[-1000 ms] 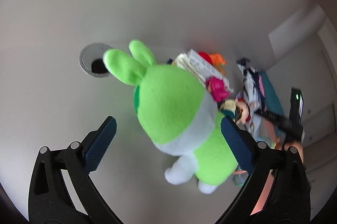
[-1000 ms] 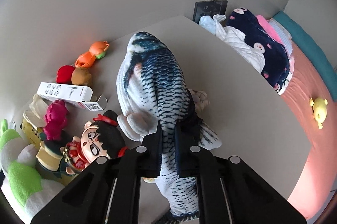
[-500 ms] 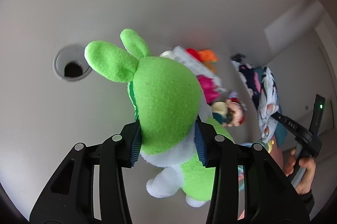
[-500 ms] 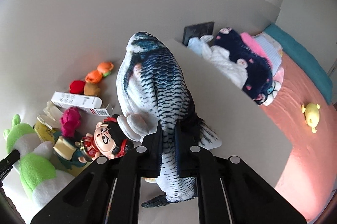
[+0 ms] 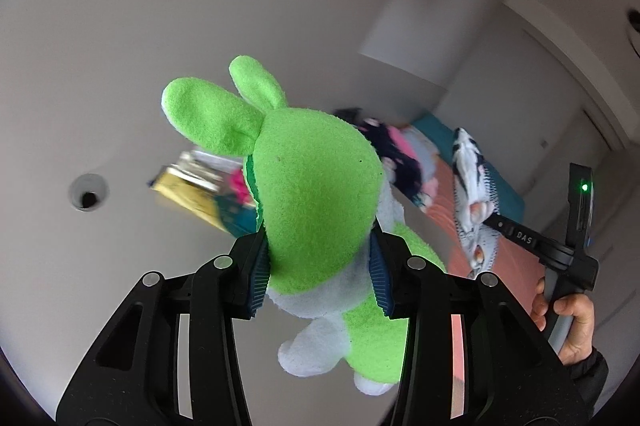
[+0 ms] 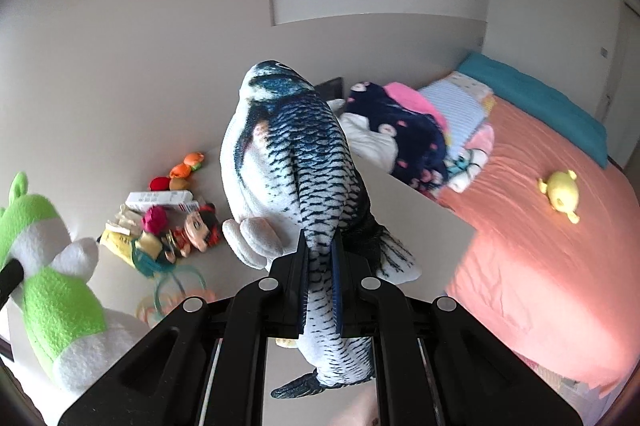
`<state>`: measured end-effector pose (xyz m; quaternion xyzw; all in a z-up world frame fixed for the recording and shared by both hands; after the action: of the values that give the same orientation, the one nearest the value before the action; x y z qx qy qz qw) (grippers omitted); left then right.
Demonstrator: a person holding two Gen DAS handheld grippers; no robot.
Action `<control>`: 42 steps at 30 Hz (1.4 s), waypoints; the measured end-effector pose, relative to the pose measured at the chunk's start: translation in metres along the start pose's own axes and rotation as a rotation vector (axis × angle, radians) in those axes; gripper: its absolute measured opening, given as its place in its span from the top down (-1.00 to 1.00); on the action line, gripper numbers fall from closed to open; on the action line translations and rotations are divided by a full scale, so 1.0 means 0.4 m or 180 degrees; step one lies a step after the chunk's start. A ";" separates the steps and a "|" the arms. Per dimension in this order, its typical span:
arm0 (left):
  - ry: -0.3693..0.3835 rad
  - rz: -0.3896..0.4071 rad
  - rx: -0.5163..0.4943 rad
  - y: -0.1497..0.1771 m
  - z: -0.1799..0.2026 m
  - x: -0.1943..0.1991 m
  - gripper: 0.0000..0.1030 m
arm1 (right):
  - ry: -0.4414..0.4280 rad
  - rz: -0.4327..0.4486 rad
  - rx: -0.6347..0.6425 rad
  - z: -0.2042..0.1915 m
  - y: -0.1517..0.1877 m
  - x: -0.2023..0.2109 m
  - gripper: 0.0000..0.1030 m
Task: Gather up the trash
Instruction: 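Grasp the green plush bunny with the left tool while the right tool grasps the blue fish plush, then carry bunny and fish to the black bin and open both tools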
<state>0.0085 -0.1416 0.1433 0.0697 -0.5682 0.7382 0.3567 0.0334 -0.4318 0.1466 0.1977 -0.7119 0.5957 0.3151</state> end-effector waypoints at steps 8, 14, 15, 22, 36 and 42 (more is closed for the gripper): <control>0.0370 -0.0280 -0.0436 0.149 0.219 -0.062 0.17 | 0.0228 0.0028 -0.0293 0.199 0.162 0.124 0.80; 0.0691 -0.0584 -0.0910 0.303 0.430 -0.116 0.14 | 0.0423 0.0017 -0.0639 0.376 0.303 0.203 0.80; 0.0766 -0.0660 -0.1001 0.337 0.472 -0.128 0.14 | 0.0465 0.0008 -0.0695 0.403 0.327 0.212 0.80; 0.1083 -0.1062 -0.1397 0.523 0.659 -0.196 0.14 | 0.0776 -0.0152 -0.1137 0.600 0.491 0.230 0.79; 0.1340 -0.1777 -0.2269 0.832 0.907 -0.327 -0.62 | 0.1214 -0.0426 -0.1784 0.892 0.688 0.232 -0.32; 0.1216 -0.1693 -0.2314 0.847 0.914 -0.305 -0.88 | 0.1516 -0.0245 -0.1905 0.939 0.702 0.262 -0.65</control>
<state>-0.2178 -0.5549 -0.0602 -0.0534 -0.6760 0.3750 0.6321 -0.3069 -0.7277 -0.0192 -0.0204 -0.7533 0.3785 0.5375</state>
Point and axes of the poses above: each gripper's, at about its wrist camera, not at the fingertips, and x roughly against the way its jaws point, z to its right, y to its underside, the point moved 3 cm from there along -x, roughly the way its jaws point, and after that the axes turned 6 degrees about -x, right-handed, at the moved point
